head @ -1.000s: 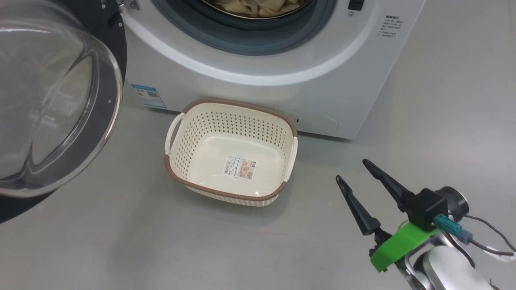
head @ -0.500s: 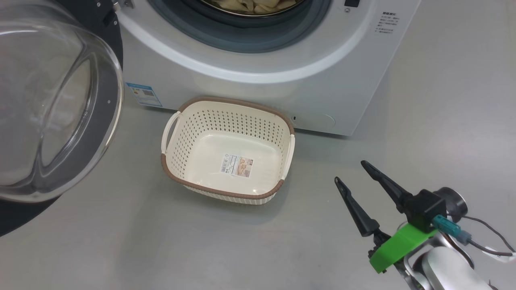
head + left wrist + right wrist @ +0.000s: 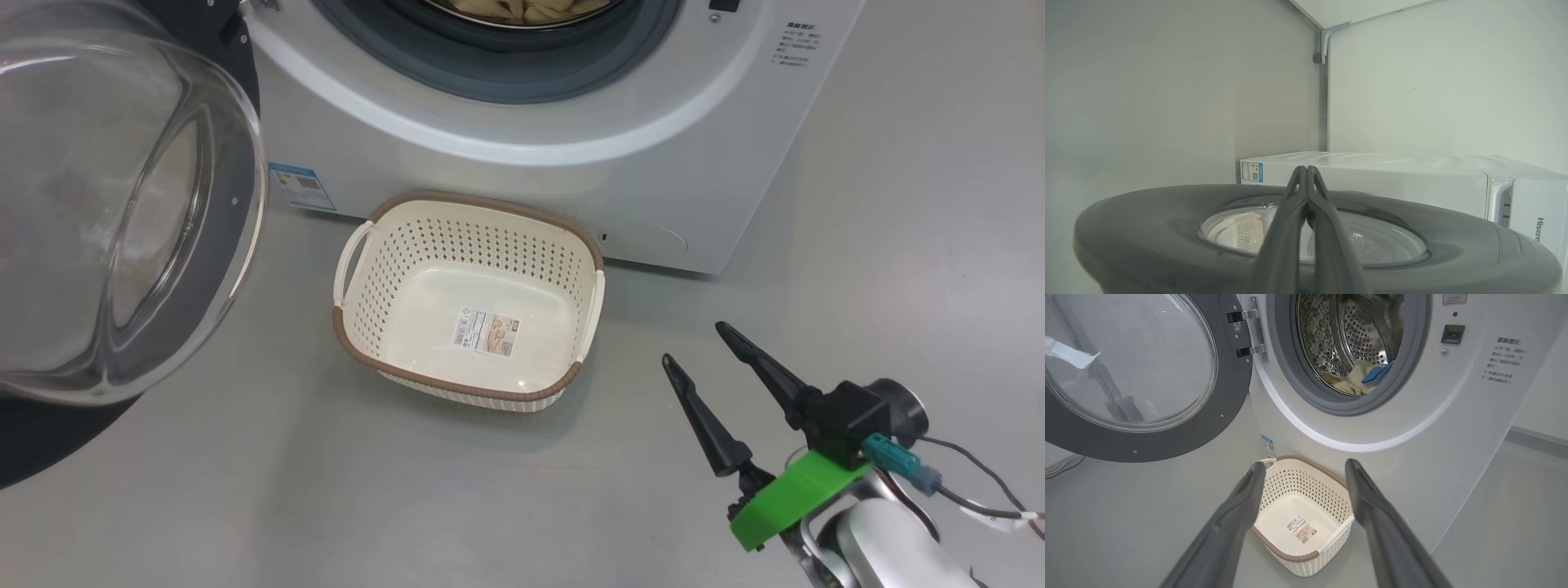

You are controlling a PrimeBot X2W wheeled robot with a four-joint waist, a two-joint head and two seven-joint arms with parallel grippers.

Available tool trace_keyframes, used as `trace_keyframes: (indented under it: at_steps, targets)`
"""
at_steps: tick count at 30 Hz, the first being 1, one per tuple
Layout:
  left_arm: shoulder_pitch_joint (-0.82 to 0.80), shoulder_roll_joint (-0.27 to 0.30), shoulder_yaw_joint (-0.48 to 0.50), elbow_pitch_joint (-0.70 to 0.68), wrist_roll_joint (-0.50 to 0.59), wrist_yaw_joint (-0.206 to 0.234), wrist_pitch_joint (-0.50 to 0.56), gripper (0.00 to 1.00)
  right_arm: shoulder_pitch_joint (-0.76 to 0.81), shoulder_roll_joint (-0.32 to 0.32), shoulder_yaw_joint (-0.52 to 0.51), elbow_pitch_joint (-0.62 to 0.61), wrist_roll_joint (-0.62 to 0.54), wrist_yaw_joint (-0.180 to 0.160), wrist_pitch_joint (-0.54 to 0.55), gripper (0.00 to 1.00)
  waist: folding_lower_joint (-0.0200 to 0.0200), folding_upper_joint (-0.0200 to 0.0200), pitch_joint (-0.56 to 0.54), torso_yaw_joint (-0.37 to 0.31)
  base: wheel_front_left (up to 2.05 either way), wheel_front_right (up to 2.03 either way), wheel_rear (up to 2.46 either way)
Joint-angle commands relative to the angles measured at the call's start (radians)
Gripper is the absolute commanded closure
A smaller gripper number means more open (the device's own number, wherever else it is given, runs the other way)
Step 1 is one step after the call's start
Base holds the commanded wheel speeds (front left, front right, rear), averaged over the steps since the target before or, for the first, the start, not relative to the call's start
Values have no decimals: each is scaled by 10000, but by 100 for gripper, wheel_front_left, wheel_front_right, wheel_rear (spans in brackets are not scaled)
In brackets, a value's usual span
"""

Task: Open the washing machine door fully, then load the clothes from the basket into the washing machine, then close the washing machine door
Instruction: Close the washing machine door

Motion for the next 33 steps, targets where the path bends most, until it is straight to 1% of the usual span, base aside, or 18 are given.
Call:
trace_keyframes:
  at_steps: [1,8,16,28,33]
  targets:
    - [-408,531,30,-553,-62,11,258,100,-355,34,142,-262,-14,17,-65,0,0,0,7,-6,0,0,0]
    - [-372,511,-315,-911,57,42,517,100,-371,202,-15,-215,-13,17,-65,0,0,0,-61,74,0,0,0]
    - [-485,434,-628,-1321,44,218,849,100,-319,426,-129,-214,-9,17,-65,0,0,0,-262,287,0,0,0]
    - [-527,-71,-1346,-2314,-114,404,1592,100,-174,690,-220,-136,28,17,-65,0,0,0,-725,666,0,0,0]
    - [-582,-421,-1642,-2818,-255,547,1866,100,-99,780,-269,-142,58,17,-65,0,0,0,-920,762,0,0,0]
